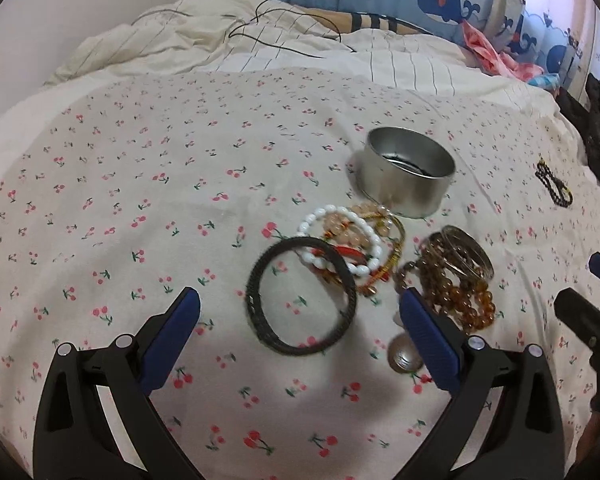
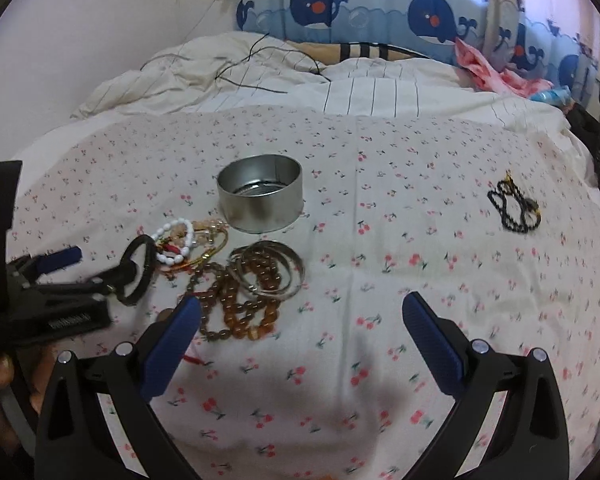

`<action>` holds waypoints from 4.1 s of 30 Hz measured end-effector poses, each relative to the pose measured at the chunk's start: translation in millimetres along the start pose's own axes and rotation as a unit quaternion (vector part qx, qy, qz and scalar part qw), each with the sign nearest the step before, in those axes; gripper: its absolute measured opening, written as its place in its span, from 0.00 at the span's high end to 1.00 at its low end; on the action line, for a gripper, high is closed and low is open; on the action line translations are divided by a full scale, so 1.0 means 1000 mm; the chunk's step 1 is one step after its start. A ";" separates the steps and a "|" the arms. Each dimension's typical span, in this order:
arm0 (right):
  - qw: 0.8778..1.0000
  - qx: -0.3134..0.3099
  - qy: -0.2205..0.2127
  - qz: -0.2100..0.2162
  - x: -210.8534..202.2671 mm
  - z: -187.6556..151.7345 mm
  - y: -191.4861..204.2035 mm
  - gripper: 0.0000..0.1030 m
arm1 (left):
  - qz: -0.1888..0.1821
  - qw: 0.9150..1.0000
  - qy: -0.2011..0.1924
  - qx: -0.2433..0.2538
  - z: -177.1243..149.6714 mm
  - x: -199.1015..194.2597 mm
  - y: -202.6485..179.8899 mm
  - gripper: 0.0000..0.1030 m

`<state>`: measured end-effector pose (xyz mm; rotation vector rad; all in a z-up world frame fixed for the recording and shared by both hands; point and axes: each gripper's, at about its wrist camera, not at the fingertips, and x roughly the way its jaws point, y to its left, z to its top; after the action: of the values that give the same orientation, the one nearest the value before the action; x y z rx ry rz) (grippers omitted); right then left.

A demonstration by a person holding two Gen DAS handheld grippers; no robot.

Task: Organize jewelry
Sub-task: 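Grasp the black braided bracelet with the left tool while the right tool grasps a silver bangle, then carry both pieces over the silver tin and open both tools to drop them, then grasp the white bead bracelet with the left tool while the right tool grasps another silver bangle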

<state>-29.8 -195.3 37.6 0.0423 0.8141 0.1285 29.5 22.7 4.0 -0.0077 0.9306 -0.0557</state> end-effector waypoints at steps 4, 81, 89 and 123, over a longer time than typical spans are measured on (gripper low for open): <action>0.999 -0.021 0.028 0.035 0.013 0.004 -0.004 0.06 | -0.029 0.999 0.022 0.020 0.008 0.007 0.007 0.07; 0.895 0.122 0.014 0.429 0.076 0.100 -0.056 0.96 | -0.421 0.907 -0.007 -0.017 0.097 0.004 -0.005 0.93; 0.893 0.167 0.044 0.415 0.139 0.111 -0.058 0.96 | -0.418 0.908 0.027 -0.001 0.129 0.065 -0.030 0.91; 0.970 -0.114 0.042 0.210 0.043 0.017 -0.009 0.48 | -0.157 0.979 -0.007 0.127 0.017 0.000 -0.010 0.23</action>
<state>13.0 -198.2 17.5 -0.0085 0.8615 0.6262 42.6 12.7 14.1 0.0829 0.8957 -0.4664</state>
